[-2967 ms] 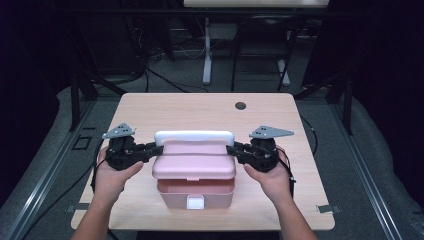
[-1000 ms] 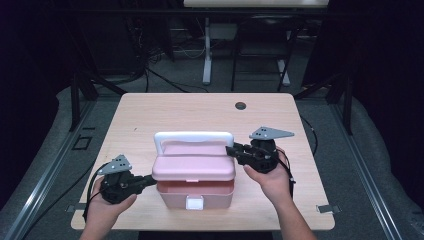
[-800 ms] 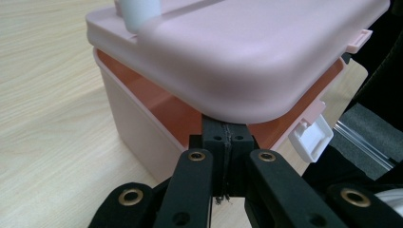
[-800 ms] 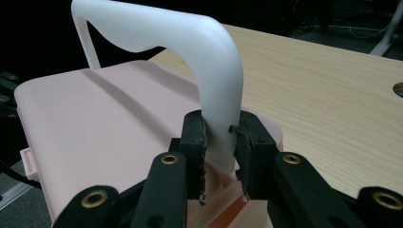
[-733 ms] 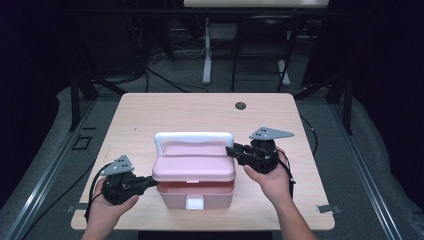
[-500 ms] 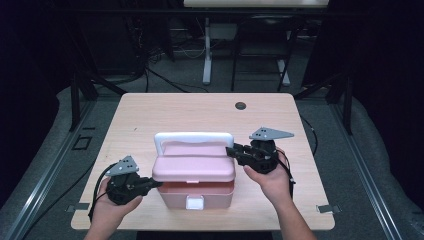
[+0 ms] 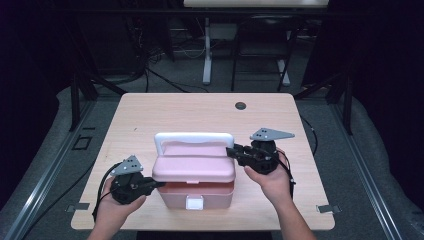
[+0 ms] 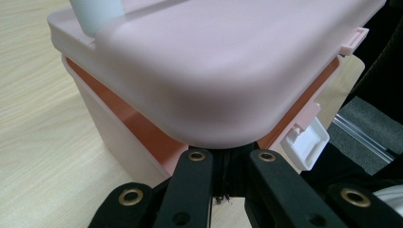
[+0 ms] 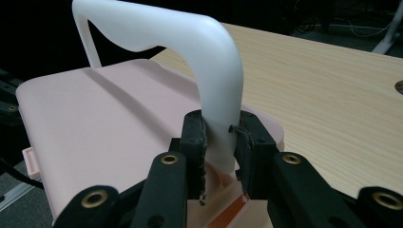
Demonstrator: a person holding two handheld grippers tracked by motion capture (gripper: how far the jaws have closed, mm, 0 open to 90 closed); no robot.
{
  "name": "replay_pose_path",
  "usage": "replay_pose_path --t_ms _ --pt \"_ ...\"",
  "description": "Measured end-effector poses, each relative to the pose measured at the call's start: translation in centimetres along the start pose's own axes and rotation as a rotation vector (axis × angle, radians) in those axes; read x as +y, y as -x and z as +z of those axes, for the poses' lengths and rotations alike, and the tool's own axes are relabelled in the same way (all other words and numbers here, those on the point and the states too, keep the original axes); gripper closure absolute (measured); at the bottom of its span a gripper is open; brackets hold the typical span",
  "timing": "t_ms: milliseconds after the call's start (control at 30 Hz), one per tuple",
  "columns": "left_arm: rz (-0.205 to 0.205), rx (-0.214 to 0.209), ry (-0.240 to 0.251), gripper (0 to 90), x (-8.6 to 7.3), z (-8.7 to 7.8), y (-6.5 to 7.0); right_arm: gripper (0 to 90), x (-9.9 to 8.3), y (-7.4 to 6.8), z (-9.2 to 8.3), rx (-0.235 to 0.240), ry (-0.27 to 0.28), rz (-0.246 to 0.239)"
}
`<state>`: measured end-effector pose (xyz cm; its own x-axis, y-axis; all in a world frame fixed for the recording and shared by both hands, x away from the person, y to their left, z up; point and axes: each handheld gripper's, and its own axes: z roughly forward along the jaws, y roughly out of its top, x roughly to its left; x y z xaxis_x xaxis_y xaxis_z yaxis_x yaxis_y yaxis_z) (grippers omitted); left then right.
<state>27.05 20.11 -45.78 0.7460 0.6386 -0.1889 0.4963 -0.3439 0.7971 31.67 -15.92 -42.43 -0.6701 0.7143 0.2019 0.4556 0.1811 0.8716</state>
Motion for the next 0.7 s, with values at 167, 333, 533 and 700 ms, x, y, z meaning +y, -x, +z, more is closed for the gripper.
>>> replay_pose_path --t_ms 167,333,533,700 --pt "0.0 0.005 0.001 89.9 0.06 -0.07 0.04 74.0 -0.03 0.01 0.0 0.001 0.0 0.007" --pt "-0.002 0.004 0.007 89.9 0.05 -0.07 0.04 73.8 -0.12 0.11 0.03 0.006 0.002 0.012" --pt "-0.001 0.002 0.008 89.9 0.1 -0.06 0.09 73.3 -0.15 0.1 -0.01 0.001 0.001 0.009" --pt "-0.002 0.001 0.009 89.9 0.18 -0.09 0.11 72.4 -0.11 0.03 -0.26 -0.002 0.006 0.007"
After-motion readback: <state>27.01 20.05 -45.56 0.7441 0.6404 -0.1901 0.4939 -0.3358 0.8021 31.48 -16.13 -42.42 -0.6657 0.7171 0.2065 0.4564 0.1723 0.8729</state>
